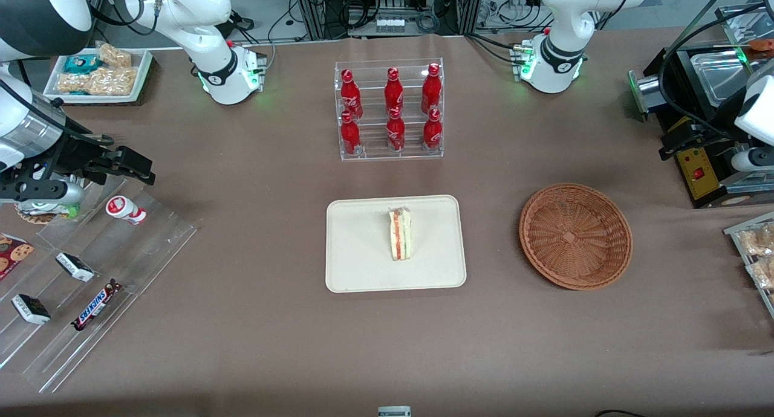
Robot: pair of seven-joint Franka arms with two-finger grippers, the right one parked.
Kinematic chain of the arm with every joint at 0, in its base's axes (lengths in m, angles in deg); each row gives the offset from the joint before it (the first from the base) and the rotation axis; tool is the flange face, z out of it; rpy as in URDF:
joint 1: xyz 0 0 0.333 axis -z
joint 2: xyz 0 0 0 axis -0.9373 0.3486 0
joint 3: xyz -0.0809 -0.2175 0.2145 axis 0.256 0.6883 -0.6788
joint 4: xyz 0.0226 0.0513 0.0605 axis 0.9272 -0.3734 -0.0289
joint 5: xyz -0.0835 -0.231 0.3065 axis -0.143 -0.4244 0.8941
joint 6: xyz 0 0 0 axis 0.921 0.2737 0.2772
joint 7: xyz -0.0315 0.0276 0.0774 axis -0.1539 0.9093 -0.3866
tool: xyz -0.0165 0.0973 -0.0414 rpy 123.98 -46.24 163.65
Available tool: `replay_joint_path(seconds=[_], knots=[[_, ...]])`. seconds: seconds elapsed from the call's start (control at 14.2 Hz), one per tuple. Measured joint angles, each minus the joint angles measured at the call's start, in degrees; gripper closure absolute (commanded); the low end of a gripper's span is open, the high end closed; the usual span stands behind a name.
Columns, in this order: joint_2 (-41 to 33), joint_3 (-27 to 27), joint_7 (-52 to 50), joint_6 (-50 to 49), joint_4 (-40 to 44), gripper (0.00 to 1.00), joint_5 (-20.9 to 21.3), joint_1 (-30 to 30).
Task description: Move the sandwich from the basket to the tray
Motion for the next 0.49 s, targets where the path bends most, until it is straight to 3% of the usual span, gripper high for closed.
replay_joint_path(seconds=[0.49], knots=[[7.30,0.00,0.03,-1.61,8.46,0.00,1.57,0.15]])
